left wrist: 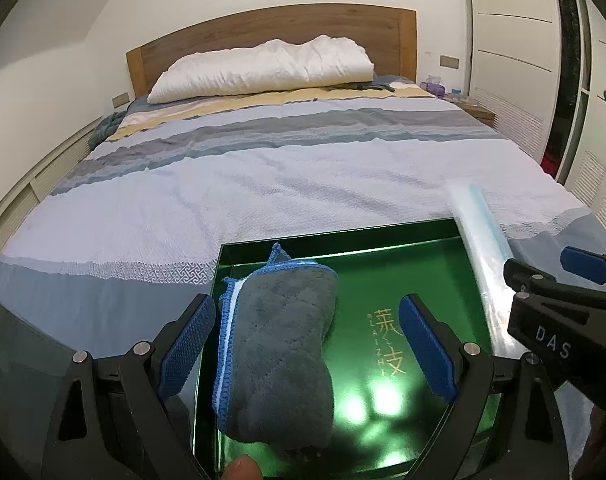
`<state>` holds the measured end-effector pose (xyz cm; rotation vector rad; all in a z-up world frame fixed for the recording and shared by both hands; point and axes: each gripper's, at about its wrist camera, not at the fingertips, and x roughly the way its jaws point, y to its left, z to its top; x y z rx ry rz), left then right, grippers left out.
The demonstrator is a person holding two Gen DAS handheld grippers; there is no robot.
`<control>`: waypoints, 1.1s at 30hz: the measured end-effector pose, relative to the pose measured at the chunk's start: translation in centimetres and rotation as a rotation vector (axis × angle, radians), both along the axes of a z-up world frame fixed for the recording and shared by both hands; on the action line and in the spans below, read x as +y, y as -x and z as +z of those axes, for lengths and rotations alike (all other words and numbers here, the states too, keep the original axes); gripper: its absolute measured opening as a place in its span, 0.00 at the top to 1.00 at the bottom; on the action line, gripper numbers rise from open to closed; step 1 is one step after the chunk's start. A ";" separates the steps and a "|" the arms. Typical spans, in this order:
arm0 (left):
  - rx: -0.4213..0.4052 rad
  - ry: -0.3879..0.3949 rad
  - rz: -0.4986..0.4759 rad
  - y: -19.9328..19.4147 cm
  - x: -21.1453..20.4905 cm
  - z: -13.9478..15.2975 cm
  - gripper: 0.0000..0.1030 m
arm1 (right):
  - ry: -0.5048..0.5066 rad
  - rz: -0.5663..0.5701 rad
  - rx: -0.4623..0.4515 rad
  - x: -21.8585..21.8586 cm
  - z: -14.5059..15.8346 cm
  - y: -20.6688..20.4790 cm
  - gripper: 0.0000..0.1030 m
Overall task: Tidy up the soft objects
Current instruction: 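Open both tools and withdraw them from the tray, then move both tools back toward the grey sock and yellow towel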
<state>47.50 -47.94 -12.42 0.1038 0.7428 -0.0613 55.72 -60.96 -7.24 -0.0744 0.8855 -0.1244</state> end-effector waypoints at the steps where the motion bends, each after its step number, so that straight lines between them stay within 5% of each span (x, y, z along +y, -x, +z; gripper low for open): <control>1: -0.003 0.000 -0.007 0.2 -0.1 0.2 0.13 | 0.000 -0.006 -0.005 -0.2 0.2 0.3 0.41; 11: -0.006 0.032 -0.125 5.1 -1.0 2.8 0.13 | 0.019 -0.086 -0.067 -2.1 3.5 5.9 0.41; 20: 0.023 0.168 -0.300 15.9 0.7 8.9 0.13 | 0.032 -0.150 -0.122 -2.2 8.5 16.0 0.41; 33: 0.020 0.205 -0.528 30.6 14.9 13.8 0.13 | 0.000 0.005 -0.176 9.2 13.0 32.7 0.40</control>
